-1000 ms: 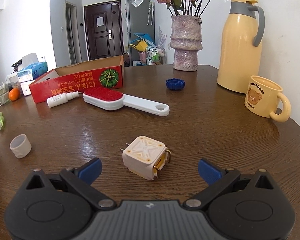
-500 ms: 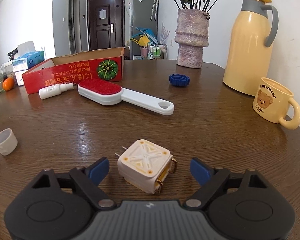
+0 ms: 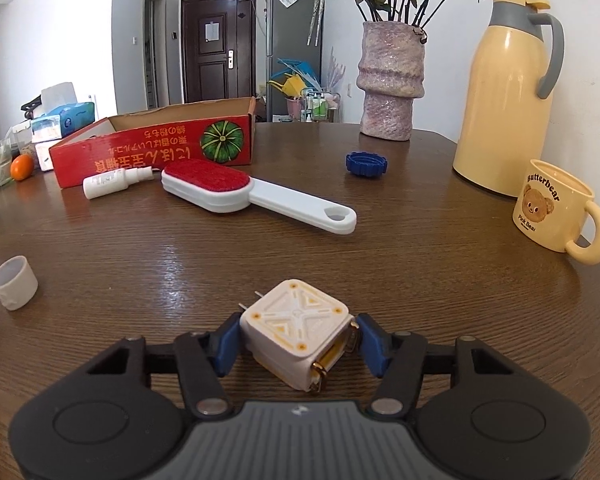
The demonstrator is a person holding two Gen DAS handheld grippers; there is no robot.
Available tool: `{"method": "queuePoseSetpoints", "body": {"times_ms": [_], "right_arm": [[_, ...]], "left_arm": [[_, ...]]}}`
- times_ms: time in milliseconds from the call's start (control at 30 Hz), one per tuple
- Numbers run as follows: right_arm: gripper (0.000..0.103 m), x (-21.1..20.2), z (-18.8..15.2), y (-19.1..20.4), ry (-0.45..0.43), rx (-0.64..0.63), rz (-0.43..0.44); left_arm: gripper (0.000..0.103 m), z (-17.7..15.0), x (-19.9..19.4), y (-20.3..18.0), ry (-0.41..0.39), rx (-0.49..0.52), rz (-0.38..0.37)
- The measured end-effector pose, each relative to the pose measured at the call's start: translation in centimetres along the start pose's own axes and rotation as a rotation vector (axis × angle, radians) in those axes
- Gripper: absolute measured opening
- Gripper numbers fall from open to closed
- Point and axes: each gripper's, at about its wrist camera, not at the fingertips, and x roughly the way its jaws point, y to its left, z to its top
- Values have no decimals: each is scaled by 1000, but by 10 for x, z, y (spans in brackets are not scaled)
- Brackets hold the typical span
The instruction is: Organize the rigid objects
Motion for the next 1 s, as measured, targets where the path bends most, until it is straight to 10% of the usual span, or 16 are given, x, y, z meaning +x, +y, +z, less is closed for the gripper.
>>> {"method": "queuePoseSetpoints", "body": {"times_ms": [1000], "right_arm": [[59, -25, 68, 41, -186, -23, 81]], "left_arm": [[55, 85, -1, -31, -157, 48, -73]]}}
